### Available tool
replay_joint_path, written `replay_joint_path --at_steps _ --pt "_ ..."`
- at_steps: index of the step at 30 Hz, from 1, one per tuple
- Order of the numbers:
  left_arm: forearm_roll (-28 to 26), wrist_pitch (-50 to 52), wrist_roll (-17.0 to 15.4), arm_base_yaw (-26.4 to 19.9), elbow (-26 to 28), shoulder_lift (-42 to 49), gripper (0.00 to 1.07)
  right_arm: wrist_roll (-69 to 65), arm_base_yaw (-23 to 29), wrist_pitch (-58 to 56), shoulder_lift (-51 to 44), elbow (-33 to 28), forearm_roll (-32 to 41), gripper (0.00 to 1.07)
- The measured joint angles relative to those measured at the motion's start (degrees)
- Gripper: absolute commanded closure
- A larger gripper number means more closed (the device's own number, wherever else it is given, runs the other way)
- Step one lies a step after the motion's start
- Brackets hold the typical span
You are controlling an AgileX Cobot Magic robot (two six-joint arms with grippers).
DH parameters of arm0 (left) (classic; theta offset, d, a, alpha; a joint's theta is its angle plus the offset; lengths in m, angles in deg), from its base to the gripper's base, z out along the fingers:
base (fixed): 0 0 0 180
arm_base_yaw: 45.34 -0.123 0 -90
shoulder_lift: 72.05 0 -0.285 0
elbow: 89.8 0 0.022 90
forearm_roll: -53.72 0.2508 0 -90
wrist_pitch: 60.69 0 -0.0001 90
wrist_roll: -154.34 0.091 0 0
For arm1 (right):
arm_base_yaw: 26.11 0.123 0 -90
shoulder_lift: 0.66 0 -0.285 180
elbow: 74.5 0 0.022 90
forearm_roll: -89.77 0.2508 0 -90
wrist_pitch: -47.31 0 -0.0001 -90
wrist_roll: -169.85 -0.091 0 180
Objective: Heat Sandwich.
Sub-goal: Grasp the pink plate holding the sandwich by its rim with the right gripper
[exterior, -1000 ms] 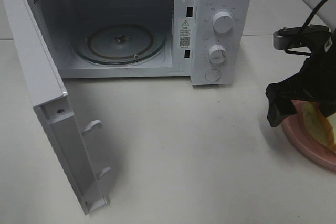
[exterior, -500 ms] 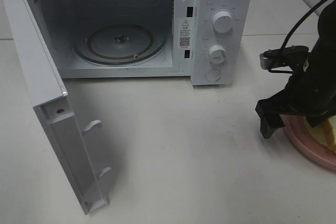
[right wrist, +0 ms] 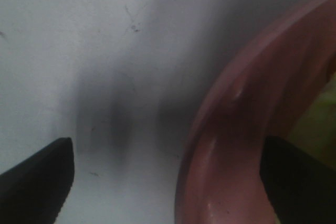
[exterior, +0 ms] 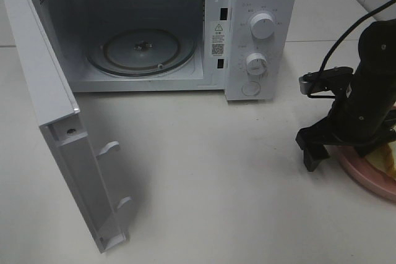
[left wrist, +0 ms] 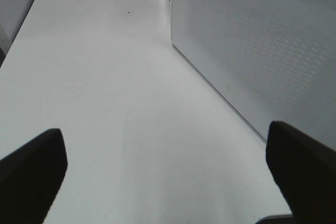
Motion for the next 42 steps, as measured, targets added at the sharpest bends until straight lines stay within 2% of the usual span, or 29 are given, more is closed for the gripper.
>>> replay_joint_path --at_steps 7,12,14,15,17,18,19,20,23,24,26,42 --pt "0.0 0.0 0.0 0.0 0.0 0.0 0.09 -0.11 0.0 0.34 1.43 0.0 -0.4 0.19" --pt "0.0 0.0 0.0 0.0 0.0 0.0 0.09 -0.11 0.0 0.4 1.43 0.0 -0.74 0.26" --pt "0.0 0.0 0.0 0.0 0.0 0.0 0.09 -0.11 0.0 0.34 1.43 0.0 -1.2 0.39" --pt "0.0 0.0 0.0 0.0 0.0 0.0 0.09 -0.11 0.0 0.34 1.43 0.0 -1.2 0.39" --pt "0.0 0.0 0.0 0.0 0.0 0.0 0.09 -0.29 0.0 0.34 1.43 0.0 -2.01 0.49" --pt "0.0 0.0 0.0 0.0 0.0 0.0 0.09 -0.57 0.0 0.34 1.43 0.0 -2.23 0.61" --pt "0.0 0.0 0.0 0.0 0.0 0.0 0.09 -1.15 0.0 0.34 1.43 0.0 -2.86 0.68" --pt "0.0 0.0 0.0 0.0 0.0 0.0 0.09 -1.15 0.0 0.34 1.43 0.0 -2.86 0.68" --pt "0.0 0.0 0.0 0.0 0.0 0.0 0.09 -4.7 0.0 0.34 1.43 0.0 -5.27 0.96" --pt "0.0 0.0 0.0 0.0 0.0 0.0 0.09 -4.7 0.0 0.34 1.43 0.0 -5.27 0.96" --pt "0.0 0.0 0.0 0.0 0.0 0.0 0.09 -7.73 0.0 0.0 1.43 0.06 -7.05 1.07" --pt "0.0 0.0 0.0 0.0 0.0 0.0 0.09 -12.26 0.06 -1.89 1.43 0.29 -10.77 1.07"
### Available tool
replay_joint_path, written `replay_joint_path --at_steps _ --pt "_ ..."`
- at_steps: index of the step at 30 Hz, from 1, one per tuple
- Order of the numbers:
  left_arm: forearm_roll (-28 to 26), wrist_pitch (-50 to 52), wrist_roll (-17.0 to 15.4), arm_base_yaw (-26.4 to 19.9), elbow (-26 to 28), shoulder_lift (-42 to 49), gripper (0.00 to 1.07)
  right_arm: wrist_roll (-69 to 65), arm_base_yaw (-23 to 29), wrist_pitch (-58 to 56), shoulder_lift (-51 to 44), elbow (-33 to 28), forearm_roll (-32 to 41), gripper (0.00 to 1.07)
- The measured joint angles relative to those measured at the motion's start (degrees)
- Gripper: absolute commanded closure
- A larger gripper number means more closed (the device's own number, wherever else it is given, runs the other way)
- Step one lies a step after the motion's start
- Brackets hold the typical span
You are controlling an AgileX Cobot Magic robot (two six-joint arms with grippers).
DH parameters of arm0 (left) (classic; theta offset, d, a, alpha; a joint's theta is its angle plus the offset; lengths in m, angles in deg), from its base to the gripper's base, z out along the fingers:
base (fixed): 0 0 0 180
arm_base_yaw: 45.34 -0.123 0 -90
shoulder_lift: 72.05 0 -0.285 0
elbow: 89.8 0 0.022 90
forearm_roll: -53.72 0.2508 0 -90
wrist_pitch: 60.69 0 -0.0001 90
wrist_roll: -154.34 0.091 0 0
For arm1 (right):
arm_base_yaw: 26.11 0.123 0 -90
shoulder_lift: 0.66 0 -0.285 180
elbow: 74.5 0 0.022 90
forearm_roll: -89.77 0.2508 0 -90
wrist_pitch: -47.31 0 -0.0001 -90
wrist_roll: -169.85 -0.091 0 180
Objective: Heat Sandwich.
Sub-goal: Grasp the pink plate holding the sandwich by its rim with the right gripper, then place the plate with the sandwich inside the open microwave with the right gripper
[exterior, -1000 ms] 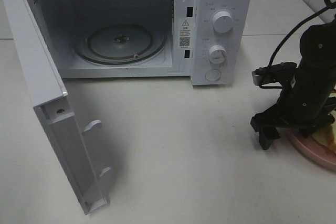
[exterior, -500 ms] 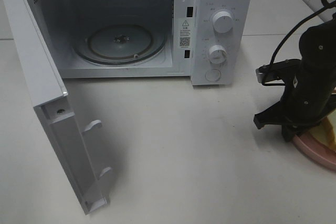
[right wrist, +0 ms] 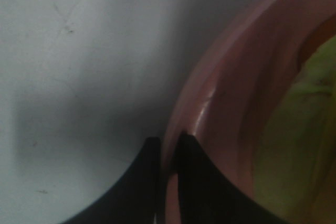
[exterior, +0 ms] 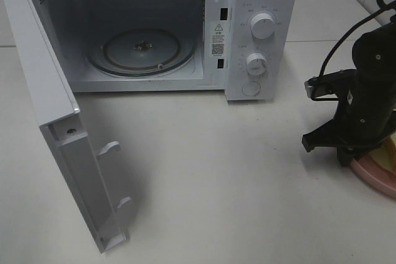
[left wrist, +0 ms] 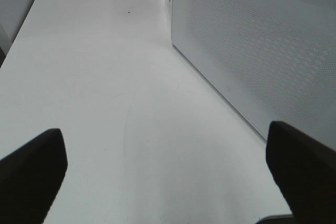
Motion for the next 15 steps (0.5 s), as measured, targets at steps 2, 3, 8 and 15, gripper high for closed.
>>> replay_joint_path --at_steps 2,3,8,15 --pt "0.0 0.0 0.0 0.0 0.0 0.0 0.09 -1.03 0.0 -0.8 0.0 0.0 -0.97 1.07" --pt "0.0 0.0 0.0 0.0 0.0 0.0 0.09 -1.03 0.0 -0.8 0.0 0.0 -0.97 1.07" --pt "0.0 0.0 0.0 0.0 0.0 0.0 0.09 -3.09 1.78 -3.5 -1.2 0.0 -3.84 1.07" --pt "0.0 0.0 0.0 0.0 0.0 0.0 0.09 -5.84 4.53 -6.99 -1.89 0.0 -6.99 1.07"
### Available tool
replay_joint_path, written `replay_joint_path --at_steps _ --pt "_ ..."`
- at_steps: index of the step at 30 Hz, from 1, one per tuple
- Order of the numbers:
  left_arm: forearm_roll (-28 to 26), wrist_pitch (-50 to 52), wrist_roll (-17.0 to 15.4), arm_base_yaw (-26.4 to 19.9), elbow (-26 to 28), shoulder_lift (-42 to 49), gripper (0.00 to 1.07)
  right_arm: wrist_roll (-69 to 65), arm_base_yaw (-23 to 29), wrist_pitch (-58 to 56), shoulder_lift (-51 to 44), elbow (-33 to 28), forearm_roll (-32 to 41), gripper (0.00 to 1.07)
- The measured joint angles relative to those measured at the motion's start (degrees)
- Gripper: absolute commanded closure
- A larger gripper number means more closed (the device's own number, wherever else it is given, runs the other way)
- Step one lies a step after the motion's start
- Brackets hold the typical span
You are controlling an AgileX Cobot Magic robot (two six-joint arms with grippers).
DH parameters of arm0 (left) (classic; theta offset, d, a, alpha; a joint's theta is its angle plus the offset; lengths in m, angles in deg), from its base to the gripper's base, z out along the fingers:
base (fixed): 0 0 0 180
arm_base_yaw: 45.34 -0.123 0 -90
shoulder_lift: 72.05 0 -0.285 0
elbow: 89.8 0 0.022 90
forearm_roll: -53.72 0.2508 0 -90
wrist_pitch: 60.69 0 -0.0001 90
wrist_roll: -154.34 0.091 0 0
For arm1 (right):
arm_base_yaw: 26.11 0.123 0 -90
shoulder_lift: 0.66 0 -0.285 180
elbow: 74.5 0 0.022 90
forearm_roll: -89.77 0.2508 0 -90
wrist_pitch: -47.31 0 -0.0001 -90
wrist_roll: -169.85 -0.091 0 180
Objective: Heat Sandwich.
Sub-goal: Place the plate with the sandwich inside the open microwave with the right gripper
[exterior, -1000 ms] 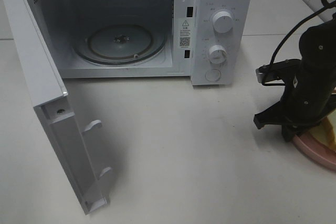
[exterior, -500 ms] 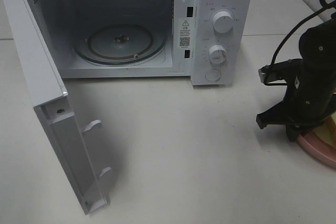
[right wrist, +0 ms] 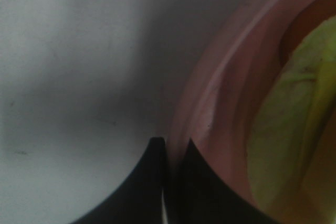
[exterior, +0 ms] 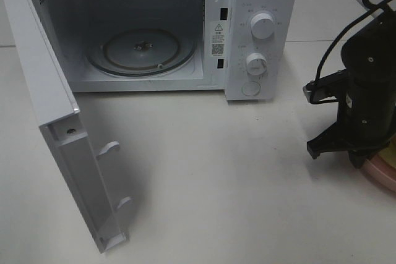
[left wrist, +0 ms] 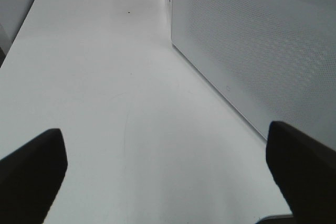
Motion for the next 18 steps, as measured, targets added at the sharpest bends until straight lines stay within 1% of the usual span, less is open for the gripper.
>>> replay_joint_path --at_steps 11,18 --pt "0.0 0.0 0.0 0.0 0.0 0.0 0.09 -0.23 4.41 -6.02 -5.04 -0.06 -0.06 1.07" --pt "0.0 0.0 0.0 0.0 0.0 0.0 0.09 -0.23 7.45 -7.45 -8.77 -2.35 -0.23 1.07"
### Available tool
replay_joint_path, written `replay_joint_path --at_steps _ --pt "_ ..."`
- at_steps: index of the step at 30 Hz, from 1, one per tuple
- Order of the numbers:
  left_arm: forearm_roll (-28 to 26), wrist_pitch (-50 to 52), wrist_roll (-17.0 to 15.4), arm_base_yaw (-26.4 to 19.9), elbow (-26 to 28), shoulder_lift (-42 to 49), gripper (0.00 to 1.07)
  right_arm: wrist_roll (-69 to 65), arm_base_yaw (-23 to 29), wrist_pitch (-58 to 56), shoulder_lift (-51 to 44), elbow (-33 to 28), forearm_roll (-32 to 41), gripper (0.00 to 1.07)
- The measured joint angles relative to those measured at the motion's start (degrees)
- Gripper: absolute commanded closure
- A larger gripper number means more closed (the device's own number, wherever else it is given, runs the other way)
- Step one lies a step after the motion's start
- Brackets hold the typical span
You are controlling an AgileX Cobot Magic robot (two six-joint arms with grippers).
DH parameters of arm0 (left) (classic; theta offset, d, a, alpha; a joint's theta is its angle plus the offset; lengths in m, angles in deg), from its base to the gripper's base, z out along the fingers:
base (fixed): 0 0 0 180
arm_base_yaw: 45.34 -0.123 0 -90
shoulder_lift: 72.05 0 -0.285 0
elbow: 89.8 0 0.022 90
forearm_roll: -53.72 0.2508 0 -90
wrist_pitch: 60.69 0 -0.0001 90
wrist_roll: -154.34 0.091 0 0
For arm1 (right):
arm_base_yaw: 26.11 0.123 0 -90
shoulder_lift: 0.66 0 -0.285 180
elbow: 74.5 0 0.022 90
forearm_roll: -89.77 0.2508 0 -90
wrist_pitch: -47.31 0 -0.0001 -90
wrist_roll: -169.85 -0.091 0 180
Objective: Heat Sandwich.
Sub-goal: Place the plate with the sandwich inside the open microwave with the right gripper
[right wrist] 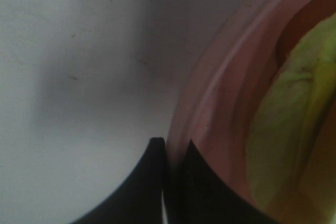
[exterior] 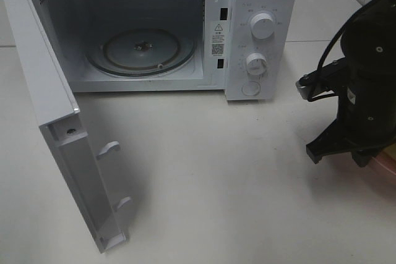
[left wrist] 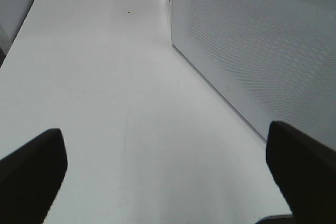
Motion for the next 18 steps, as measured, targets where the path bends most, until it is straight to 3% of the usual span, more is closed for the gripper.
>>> replay_joint_path --at_steps 18 --pt "0.0 0.0 0.0 0.0 0.0 0.0 0.09 0.0 13.12 -8.02 -12.38 -6.53 0.29 1.07"
